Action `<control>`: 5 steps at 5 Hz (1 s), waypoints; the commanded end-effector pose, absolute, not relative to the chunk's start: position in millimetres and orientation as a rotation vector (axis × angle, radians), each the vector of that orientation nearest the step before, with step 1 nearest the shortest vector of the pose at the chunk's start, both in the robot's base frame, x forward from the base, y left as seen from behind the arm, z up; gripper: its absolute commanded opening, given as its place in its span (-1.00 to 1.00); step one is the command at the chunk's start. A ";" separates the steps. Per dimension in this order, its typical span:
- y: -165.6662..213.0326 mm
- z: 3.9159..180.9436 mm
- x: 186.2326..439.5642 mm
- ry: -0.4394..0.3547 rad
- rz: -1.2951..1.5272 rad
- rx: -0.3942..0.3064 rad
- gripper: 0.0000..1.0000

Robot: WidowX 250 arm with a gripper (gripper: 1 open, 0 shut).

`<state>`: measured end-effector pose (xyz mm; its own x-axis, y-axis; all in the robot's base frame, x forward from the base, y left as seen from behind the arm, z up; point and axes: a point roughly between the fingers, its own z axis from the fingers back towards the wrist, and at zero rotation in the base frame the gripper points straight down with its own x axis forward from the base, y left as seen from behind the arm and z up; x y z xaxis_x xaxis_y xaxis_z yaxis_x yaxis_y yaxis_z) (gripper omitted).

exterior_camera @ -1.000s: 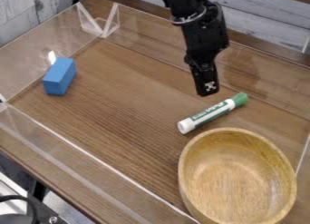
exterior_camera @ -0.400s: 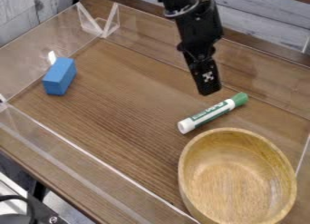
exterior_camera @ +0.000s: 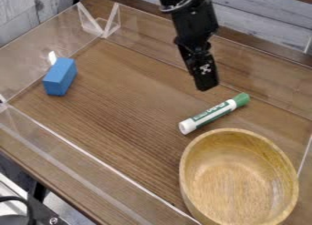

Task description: Remove the green marker from inside the brown bowl and put it on the table

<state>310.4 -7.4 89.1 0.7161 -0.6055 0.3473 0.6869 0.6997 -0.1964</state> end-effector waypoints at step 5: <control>65.2 122.2 341.2 -0.284 -0.558 -0.212 1.00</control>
<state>333.0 60.9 103.6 0.8289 -0.4834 0.2814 0.5392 0.8244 -0.1720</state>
